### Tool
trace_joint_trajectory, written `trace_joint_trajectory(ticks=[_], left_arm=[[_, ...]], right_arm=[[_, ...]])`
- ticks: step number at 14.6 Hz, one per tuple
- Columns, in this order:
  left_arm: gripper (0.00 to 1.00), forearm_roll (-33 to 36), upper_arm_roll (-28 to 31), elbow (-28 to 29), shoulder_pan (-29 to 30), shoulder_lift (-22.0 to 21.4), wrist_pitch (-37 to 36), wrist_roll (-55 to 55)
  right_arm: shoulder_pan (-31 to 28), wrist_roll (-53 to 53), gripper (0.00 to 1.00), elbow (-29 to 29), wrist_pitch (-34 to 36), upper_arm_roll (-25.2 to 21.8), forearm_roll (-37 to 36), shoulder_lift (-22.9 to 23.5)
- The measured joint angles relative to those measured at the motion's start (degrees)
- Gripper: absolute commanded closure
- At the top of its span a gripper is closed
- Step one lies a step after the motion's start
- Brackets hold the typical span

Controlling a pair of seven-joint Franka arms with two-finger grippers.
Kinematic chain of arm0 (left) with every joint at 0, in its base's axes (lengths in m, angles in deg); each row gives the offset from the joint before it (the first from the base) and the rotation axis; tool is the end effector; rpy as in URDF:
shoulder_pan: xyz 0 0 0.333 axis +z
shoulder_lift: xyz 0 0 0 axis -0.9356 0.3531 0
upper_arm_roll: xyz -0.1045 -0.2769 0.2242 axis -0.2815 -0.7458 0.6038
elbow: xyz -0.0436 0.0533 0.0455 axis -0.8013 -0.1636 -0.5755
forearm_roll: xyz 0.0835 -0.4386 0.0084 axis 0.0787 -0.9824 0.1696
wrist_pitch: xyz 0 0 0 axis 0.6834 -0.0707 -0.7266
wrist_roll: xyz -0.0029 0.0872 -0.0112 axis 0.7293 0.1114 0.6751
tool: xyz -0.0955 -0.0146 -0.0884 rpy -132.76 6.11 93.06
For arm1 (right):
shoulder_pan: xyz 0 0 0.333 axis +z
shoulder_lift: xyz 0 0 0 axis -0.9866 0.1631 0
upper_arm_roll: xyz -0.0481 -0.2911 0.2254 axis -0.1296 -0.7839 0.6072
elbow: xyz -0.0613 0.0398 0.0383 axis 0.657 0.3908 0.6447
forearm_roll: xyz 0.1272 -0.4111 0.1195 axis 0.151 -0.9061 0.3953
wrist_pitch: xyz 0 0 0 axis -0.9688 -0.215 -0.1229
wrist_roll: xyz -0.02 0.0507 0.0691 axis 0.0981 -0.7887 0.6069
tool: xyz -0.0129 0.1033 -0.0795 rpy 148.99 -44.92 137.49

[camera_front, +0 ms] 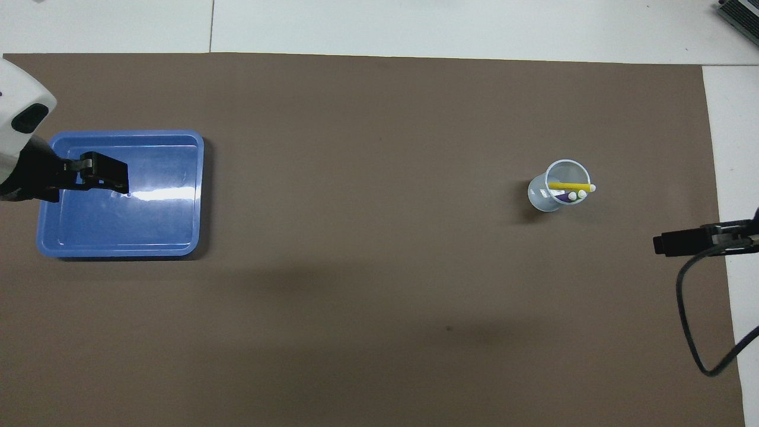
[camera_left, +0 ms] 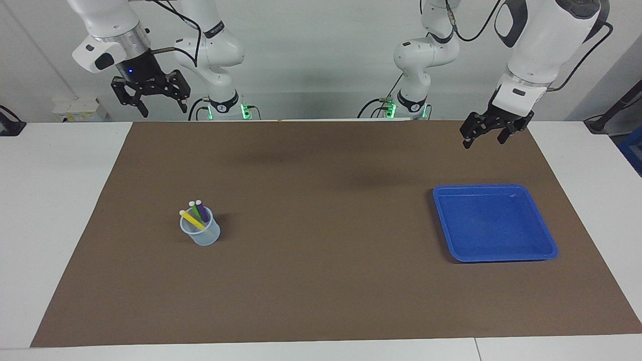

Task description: Right arm passes pens to left for tray arrangement

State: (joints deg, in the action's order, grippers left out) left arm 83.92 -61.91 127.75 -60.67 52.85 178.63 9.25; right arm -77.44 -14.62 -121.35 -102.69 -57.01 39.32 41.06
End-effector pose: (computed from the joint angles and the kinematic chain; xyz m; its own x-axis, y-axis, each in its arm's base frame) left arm 0.6079 -0.0734 0.6398 0.9977 0.0673 0.0039 0.0673 -0.9977 -0.0116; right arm 0.5311 0.0066 0.6777 0.9971 0.0754 0.0053 0.0756 -0.9958 -0.0518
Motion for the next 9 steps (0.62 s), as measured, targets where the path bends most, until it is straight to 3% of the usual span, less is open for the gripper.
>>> trace_joint_trajectory(ticks=[9], left_arm=[[0.0, 0.0, 0.0, 0.0, 0.0, 0.0, 0.0, 0.0]], right_arm=[[0.0, 3.26, 0.0, 0.41, 0.55, -0.07, 0.0, 0.02]])
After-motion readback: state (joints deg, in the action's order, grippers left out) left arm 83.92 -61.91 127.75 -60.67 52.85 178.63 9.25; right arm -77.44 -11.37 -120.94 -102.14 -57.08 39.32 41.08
